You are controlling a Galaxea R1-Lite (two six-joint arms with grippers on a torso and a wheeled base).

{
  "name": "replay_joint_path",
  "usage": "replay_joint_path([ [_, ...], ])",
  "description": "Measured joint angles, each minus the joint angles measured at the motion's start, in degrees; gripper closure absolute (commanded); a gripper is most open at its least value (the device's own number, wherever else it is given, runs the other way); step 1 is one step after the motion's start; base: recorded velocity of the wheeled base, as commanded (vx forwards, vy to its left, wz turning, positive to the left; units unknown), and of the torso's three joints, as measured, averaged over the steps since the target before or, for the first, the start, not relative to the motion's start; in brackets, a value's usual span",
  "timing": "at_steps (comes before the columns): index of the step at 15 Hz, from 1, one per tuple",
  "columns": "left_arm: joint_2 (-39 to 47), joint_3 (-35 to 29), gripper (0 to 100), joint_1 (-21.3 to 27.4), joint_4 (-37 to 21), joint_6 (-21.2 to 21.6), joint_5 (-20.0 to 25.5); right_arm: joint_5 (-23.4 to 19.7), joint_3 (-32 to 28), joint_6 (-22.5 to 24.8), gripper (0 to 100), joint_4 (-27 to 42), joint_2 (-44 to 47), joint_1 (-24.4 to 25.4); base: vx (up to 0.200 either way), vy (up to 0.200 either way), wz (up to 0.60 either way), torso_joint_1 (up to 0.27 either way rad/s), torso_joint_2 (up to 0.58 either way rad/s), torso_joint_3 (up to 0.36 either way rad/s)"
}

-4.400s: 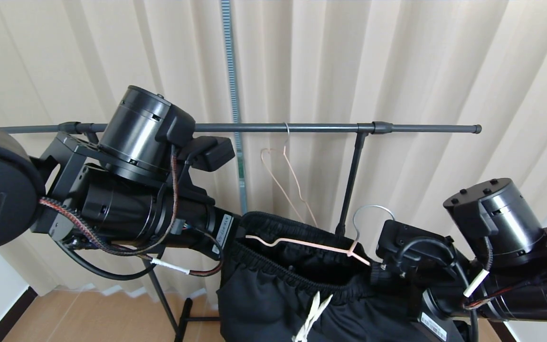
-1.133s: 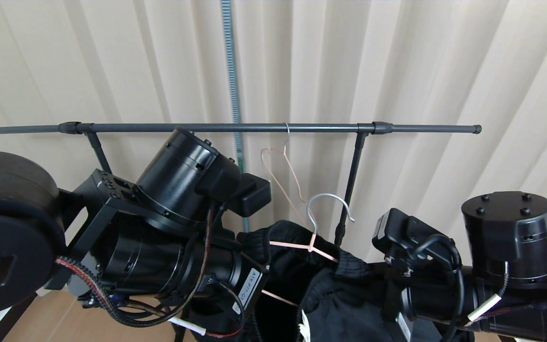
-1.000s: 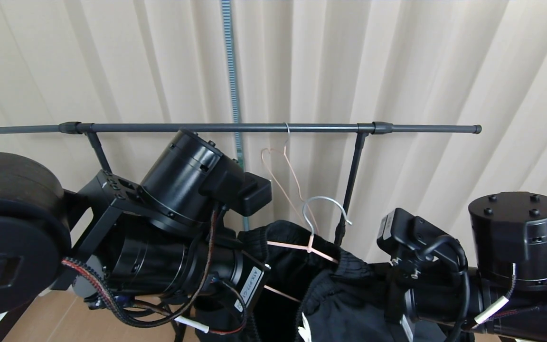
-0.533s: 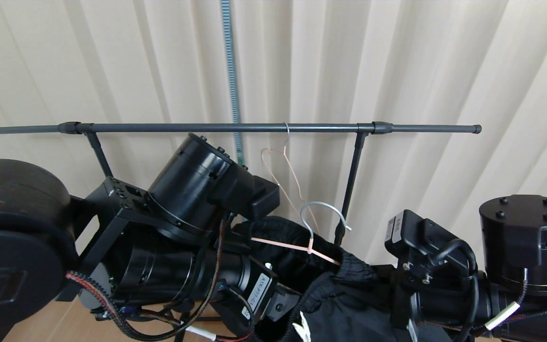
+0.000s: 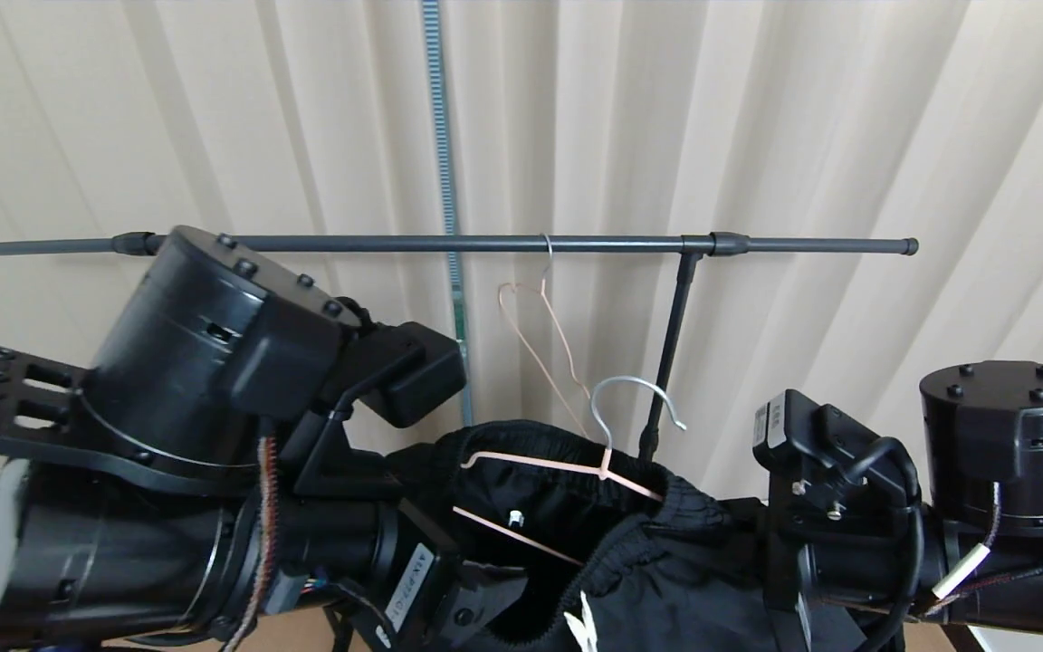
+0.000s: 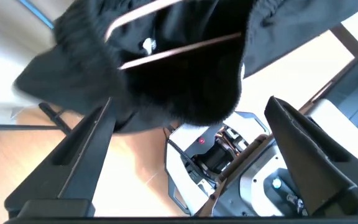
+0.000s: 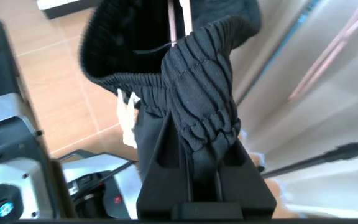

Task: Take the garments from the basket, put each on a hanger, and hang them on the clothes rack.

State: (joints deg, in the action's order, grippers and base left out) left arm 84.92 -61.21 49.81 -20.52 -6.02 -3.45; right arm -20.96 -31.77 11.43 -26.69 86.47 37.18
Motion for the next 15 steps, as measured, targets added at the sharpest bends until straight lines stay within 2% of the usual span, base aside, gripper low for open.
replay_joint_path([
  [2,-3.45,3.74,0,-2.84,3.36,4.39,0.23,-3.97,0.49,0.57,100,0.00,0.07,-1.33,0.000,0.000,0.00,0.000,0.00,0.000],
  [3,-4.83,6.01,0,-5.57,7.06,7.50,0.59,-6.24,0.68,1.17,100,0.00,0.11,-2.07,0.000,0.000,0.00,0.000,0.00,0.000],
  [4,-5.99,8.59,0,-9.02,13.13,11.22,2.66,-9.40,0.88,2.13,100,-0.02,0.20,-3.15,0.000,0.000,0.00,0.000,0.00,0.000],
  [5,-6.81,10.97,0,-12.45,17.90,14.93,7.17,-12.06,1.06,2.93,100,-0.05,0.27,-4.19,0.000,0.000,0.00,0.000,0.00,0.000],
  [7,-7.61,14.87,0,-20.10,24.39,24.95,23.10,-17.30,1.62,3.54,100,-0.20,0.27,-6.25,0.000,0.000,0.00,0.000,0.00,0.000],
  [8,-7.39,16.23,0,-24.04,26.21,32.57,31.34,-19.20,1.87,3.56,100,-0.68,0.24,-7.11,0.000,0.000,0.00,0.000,0.00,0.000],
  [9,-6.64,17.19,0,-26.94,27.05,39.38,37.83,-19.80,2.06,3.56,100,-1.26,0.24,-7.64,0.000,0.000,0.00,0.000,0.00,0.000],
  [10,-5.46,17.83,0,-28.93,27.43,44.45,43.11,-19.88,2.19,3.58,100,-1.63,0.22,-8.00,0.000,0.000,0.00,0.000,0.00,0.000],
  [11,-4.19,18.32,0,-30.33,27.65,47.57,46.06,-19.91,2.36,3.56,100,-1.61,0.20,-8.24,0.000,0.000,0.00,0.000,0.00,0.000],
  [15,0.61,19.46,0,-31.43,27.68,54.49,46.82,-20.20,2.54,3.56,100,-1.61,-0.33,-8.68,0.000,0.000,0.00,0.000,0.00,0.000],
])
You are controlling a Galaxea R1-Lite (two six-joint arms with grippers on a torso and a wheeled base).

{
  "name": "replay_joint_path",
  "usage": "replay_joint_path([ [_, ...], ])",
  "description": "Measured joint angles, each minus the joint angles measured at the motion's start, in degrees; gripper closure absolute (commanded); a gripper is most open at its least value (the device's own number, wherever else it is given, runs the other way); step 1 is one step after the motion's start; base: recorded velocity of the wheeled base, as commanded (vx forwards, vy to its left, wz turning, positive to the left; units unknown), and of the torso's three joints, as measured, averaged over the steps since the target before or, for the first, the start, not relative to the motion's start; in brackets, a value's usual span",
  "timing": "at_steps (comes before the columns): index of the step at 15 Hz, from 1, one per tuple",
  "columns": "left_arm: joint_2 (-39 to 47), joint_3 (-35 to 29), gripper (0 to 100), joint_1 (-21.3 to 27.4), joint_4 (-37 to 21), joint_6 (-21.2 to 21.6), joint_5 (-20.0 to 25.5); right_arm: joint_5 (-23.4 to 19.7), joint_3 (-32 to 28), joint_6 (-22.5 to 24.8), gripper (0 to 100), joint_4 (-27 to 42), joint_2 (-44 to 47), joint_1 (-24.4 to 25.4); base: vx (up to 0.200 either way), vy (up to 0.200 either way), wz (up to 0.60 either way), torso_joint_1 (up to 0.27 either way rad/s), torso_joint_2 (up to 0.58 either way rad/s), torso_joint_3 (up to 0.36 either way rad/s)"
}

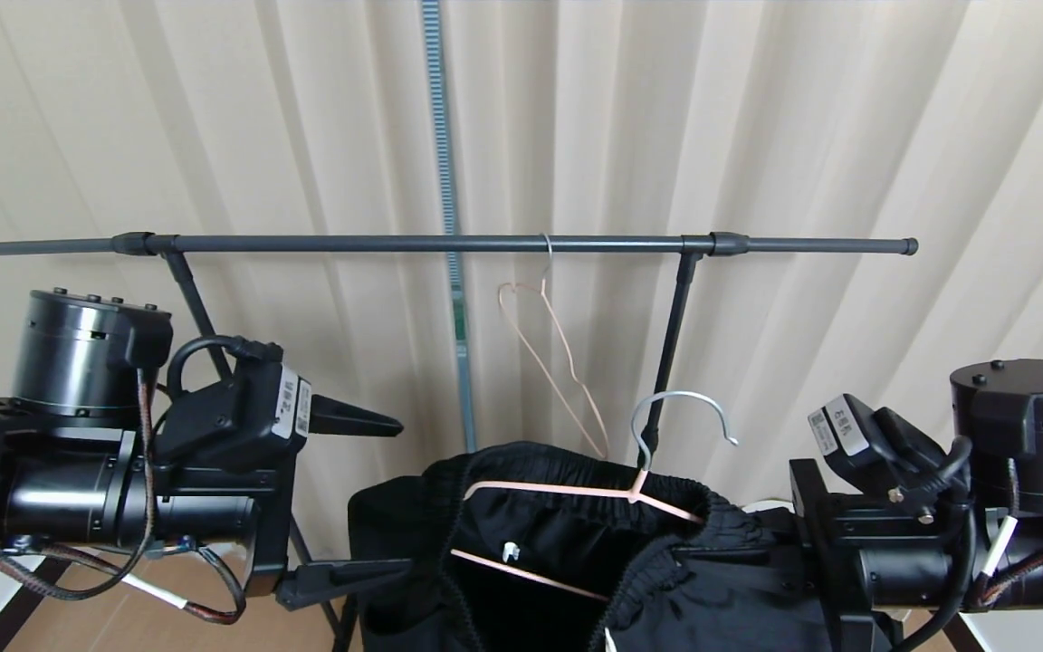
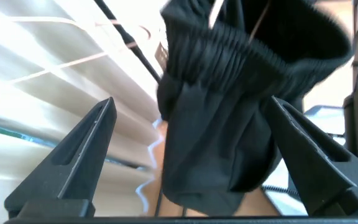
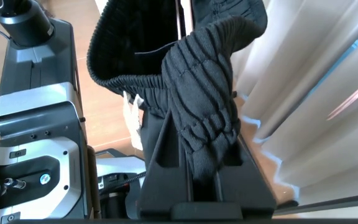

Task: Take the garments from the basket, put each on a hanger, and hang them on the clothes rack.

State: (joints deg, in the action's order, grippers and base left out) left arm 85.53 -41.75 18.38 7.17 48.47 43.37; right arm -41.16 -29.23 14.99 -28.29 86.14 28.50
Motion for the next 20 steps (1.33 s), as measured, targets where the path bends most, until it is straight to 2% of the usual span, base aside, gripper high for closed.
replay_joint_path([
  [4,3.80,-1.16,0,1.56,0.02,-0.13,-2.13,-1.21,0.68,0.02,100,0.02,-1.41,0.13,0.000,0.000,0.00,0.000,0.00,0.000],
  [8,5.79,-4.57,0,4.88,0.11,-6.95,-4.46,-1.68,1.48,2.16,100,0.16,-2.33,0.46,0.000,0.000,0.00,0.000,0.00,0.000],
  [18,7.47,-4.72,0,13.01,0.00,-7.36,-6.89,-2.66,1.84,2.33,100,-0.02,-2.38,2.32,0.000,0.000,0.00,0.000,0.00,0.000],
  [20,8.07,-4.66,0,14.41,0.02,-7.85,-7.11,-4.14,1.84,2.30,100,-0.02,-2.43,2.45,0.000,0.000,0.00,0.000,0.00,0.000],
])
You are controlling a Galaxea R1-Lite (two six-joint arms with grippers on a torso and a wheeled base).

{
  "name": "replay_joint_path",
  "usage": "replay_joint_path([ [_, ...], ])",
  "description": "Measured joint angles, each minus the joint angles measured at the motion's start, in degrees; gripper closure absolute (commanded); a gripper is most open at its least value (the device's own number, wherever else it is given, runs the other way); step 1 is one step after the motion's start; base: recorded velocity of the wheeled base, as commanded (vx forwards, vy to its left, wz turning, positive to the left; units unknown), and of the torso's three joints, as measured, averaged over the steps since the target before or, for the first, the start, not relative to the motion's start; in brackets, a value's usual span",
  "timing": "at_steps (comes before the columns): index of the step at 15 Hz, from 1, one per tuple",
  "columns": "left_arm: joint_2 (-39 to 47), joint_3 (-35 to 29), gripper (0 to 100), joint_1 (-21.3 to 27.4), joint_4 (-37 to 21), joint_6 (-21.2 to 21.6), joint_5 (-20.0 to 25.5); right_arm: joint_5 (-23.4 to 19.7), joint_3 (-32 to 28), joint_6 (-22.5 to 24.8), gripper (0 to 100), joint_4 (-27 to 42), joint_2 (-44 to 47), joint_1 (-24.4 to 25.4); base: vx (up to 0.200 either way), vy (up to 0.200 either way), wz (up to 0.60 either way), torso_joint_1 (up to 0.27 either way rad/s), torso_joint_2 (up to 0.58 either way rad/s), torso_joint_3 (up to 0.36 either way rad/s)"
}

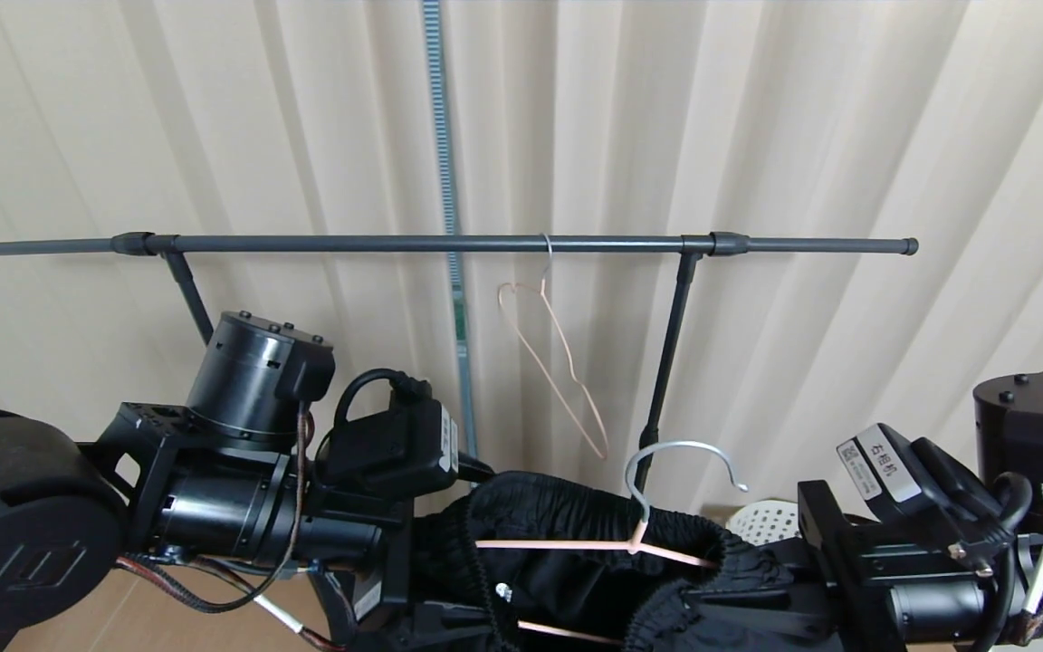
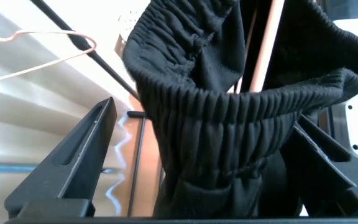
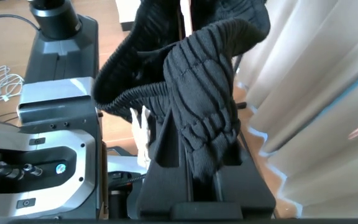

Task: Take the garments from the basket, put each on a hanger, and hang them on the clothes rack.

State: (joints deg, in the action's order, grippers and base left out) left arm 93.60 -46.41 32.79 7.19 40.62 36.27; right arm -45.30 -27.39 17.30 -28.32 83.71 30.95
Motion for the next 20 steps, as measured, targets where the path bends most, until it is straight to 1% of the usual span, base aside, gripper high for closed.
replay_joint_path([
  [3,0.37,0.05,0,1.16,0.00,-0.83,-0.15,-0.88,0.00,0.00,100,-0.04,-0.09,0.05,0.000,0.000,0.00,0.000,0.00,0.000],
  [4,0.48,0.05,100,1.27,0.00,-1.18,-0.69,-0.88,0.00,0.00,100,-0.06,-0.09,0.05,0.000,0.000,0.00,0.000,0.00,0.000],
  [9,0.55,0.27,100,1.60,0.06,-1.89,-1.45,-0.90,-0.02,-0.01,100,-0.48,-0.09,0.05,0.000,0.000,0.00,0.000,0.00,0.000],
  [12,0.00,0.35,100,1.49,0.09,-2.00,-1.56,-0.88,0.38,-0.12,100,-3.54,0.24,-0.11,0.000,0.000,0.00,0.000,0.00,0.000],
  [14,-0.68,0.52,100,1.38,0.05,-2.04,-1.69,-0.62,0.55,-0.72,100,-4.25,0.82,-0.22,0.000,0.000,0.00,0.000,0.00,0.000],
  [15,-1.12,0.77,100,1.35,0.05,-2.04,-1.91,-0.54,0.55,-0.74,0,-4.39,1.07,-0.26,0.000,0.000,0.00,0.000,0.00,0.000],
  [18,-2.26,1.51,100,0.85,0.00,-2.13,-3.23,-0.43,0.91,-0.63,0,-4.35,1.38,-0.50,0.000,0.000,0.00,0.000,0.00,0.000],
  [20,-3.44,2.40,100,-0.18,0.02,-2.13,-3.75,-0.55,0.99,-0.41,0,-4.30,1.40,-1.83,0.000,0.000,0.00,0.000,0.00,0.000],
])
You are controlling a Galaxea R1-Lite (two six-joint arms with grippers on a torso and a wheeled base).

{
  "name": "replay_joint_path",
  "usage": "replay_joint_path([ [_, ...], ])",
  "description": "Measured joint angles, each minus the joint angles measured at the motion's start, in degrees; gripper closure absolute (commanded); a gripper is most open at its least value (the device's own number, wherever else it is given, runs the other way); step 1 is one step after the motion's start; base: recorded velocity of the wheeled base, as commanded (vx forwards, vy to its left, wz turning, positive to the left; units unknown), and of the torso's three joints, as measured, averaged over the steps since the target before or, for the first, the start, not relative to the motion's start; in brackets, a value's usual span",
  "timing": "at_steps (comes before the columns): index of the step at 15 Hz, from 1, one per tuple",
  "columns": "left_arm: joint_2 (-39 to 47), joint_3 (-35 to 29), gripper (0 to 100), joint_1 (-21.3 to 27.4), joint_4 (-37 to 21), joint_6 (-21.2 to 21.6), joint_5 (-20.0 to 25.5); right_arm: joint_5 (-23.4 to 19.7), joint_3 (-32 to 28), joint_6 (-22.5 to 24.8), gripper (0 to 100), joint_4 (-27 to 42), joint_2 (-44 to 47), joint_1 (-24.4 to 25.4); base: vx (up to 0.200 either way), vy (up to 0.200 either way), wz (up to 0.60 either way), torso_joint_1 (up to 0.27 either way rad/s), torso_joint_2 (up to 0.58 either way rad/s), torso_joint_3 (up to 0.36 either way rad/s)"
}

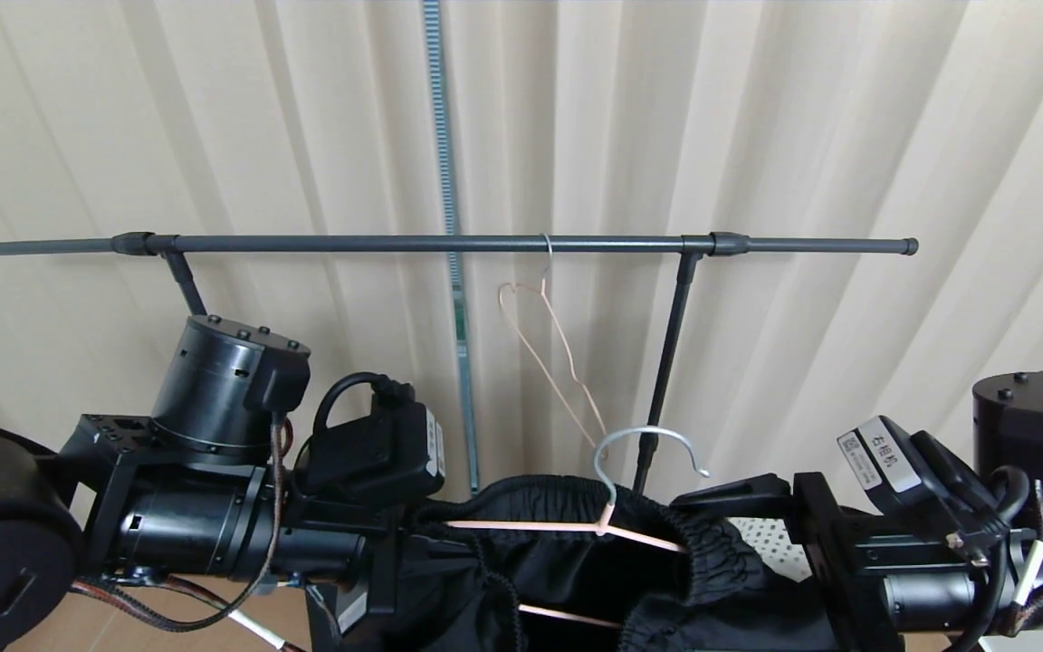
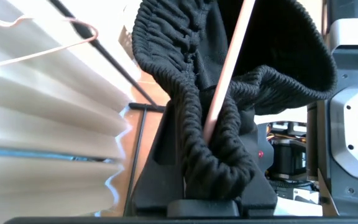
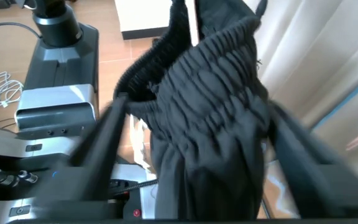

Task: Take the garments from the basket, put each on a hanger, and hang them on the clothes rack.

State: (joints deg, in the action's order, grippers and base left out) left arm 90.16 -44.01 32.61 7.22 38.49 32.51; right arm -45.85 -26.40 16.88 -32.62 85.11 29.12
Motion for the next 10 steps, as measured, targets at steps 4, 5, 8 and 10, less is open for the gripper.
replay_joint_path([
  [4,-3.21,1.84,100,-2.05,0.02,-0.37,-0.16,-0.18,-0.13,0.13,0,0.02,-0.24,-2.11,0.000,0.000,0.00,0.000,0.00,0.000],
  [5,-4.24,2.28,100,-2.62,0.02,-1.02,-0.33,-0.18,-0.22,0.13,0,0.02,-0.35,-2.47,0.000,0.000,0.00,0.000,0.00,0.000],
  [8,-7.41,3.74,100,-4.47,0.06,-2.41,-1.21,-0.27,-0.13,0.09,0,0.09,-0.99,-3.17,0.000,0.000,0.00,0.000,0.00,0.000],
  [10,-9.90,5.10,100,-6.95,0.02,-2.74,-1.26,-0.27,0.00,0.13,0,0.13,-1.18,-3.28,0.000,0.000,0.00,0.000,0.00,0.000],
])
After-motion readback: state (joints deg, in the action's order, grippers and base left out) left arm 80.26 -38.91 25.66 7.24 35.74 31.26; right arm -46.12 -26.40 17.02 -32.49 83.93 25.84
